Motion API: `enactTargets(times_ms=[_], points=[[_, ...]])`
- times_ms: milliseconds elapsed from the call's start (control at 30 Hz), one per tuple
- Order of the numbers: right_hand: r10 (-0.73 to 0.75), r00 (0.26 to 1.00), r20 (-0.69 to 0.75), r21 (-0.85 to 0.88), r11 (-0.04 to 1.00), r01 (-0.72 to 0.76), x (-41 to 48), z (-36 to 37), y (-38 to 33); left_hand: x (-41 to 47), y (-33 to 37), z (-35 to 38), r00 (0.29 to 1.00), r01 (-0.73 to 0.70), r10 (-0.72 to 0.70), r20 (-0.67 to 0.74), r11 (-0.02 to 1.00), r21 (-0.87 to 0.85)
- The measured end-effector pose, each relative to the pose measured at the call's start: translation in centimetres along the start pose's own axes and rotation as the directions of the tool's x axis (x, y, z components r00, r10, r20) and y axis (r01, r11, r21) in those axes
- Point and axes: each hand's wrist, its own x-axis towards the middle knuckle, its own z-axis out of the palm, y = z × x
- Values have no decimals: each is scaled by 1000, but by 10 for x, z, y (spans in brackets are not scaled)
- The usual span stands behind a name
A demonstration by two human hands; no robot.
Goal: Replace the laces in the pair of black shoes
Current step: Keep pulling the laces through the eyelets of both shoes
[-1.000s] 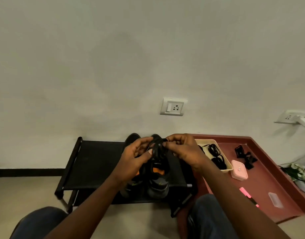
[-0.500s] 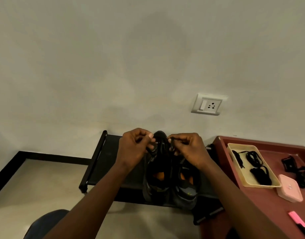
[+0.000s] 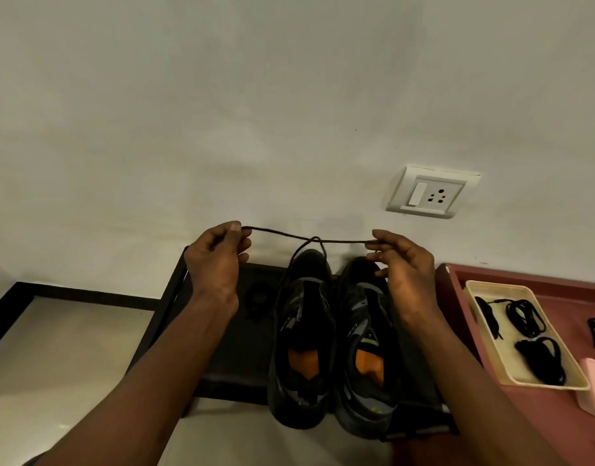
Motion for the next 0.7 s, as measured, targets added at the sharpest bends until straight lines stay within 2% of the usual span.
enactTargets(times_ms=[67, 133, 200, 233, 267, 300, 333, 367, 400, 467, 567, 633, 667, 700], points=[[12, 1000, -19, 132, 991, -10, 5, 1, -2, 2, 2, 0, 997, 78, -78, 1, 990, -120], [7, 998, -60, 143, 990, 2, 7, 1, -1, 5, 4, 0, 992, 127, -129, 0, 976, -177], [17, 995, -96, 111, 994, -7, 9, 0, 3, 8, 4, -1, 988, 153, -152, 19, 975, -161], [29, 995, -100, 101, 995, -19, 10, 0, 5, 8, 4, -2, 989, 146, -144, 26, 985, -92], [39, 995, -93, 100, 995, -30, 11, 1, 5, 8, 2, -3, 995, 92, -95, 31, 993, 73], [41, 996, -75, 103, 994, -33, 10, 2, 4, 8, -2, -5, 998, -21, 0, 66, 949, 314], [31, 999, -42, 102, 994, -26, 9, 4, 2, 4, -5, -5, 984, -161, 94, 153, 834, 527], [11, 1000, 10, 100, 995, -12, 7, 6, -1, -2, -8, -5, 950, -300, 163, 265, 705, 643], [-11, 997, 82, 104, 995, 2, 4, 8, -4, -8, -8, -2, 912, -397, 191, 364, 640, 658], [-37, 961, 274, 148, 989, -4, -2, 11, -13, -18, -9, 6, 852, -450, 154, 501, 705, 548], [-18, 839, 544, 137, 988, -68, -9, 15, -26, -33, -12, 18, 719, -431, 63, 692, 821, 373], [0, 775, 632, 60, 997, -49, -12, 17, -30, -40, -14, 24, 592, -412, 34, 805, 872, 266], [0, 761, 649, 46, 998, -39, -13, 17, -31, -42, -14, 25, 556, -370, 25, 831, 902, 220], [-6, 763, 647, 60, 997, -43, -12, 17, -32, -43, -13, 27, 554, -323, 21, 832, 927, 192]])
